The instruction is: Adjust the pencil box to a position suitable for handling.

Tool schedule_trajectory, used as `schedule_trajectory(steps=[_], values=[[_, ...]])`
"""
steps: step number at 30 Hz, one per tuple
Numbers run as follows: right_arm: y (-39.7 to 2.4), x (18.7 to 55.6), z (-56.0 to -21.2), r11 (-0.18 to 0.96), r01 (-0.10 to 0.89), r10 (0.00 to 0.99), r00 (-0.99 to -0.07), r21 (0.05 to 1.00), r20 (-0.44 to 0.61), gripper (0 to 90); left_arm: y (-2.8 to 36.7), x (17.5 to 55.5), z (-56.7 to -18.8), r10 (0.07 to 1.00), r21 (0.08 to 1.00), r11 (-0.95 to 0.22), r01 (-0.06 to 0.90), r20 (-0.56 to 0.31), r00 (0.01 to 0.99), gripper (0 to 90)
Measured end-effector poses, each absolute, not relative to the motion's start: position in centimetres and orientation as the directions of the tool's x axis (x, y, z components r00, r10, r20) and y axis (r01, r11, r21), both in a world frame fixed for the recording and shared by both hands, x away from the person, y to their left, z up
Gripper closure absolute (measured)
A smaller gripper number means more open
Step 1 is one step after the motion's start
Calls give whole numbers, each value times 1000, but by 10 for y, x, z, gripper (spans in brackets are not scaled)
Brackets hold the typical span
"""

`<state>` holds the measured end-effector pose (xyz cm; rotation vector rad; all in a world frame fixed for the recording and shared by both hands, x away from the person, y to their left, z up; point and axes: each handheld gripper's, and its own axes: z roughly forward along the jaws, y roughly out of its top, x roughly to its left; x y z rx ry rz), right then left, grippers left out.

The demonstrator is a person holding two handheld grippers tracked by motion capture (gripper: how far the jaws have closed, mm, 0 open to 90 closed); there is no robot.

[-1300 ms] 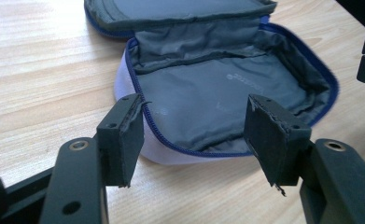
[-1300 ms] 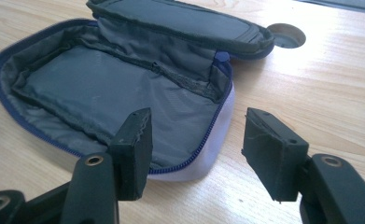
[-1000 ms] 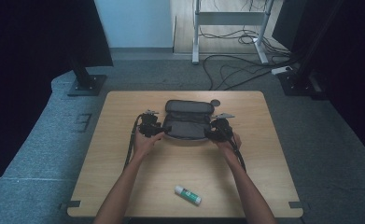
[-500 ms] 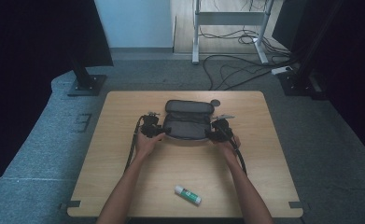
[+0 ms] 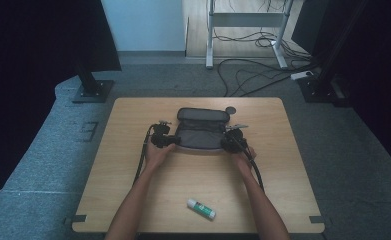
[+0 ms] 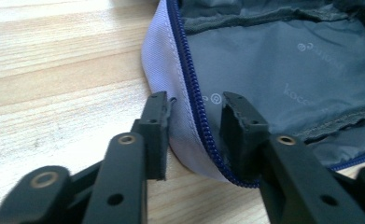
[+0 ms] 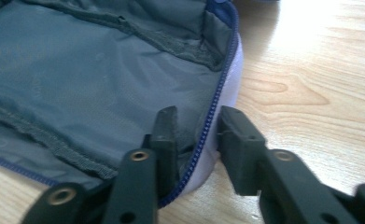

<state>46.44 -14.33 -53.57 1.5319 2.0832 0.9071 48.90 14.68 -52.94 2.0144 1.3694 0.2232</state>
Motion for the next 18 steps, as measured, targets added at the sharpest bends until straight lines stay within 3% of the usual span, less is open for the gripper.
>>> schedule_trajectory(steps=[9, 14, 18], values=[[-141, 464, -534, 184, 673, 952, -302, 717, 40, 844, 146, 488, -531, 878, 625, -225, 747, -202, 434, 763], [-144, 464, -533, 170, 671, 951, -305, 722, 59, 861, 143, 485, -528, 872, 624, -266, 735, -169, 459, 812], [-144, 461, -527, 170, 658, 946, -318, 734, 66, 862, 148, 485, -526, 866, 621, -252, 742, -198, 460, 831]])
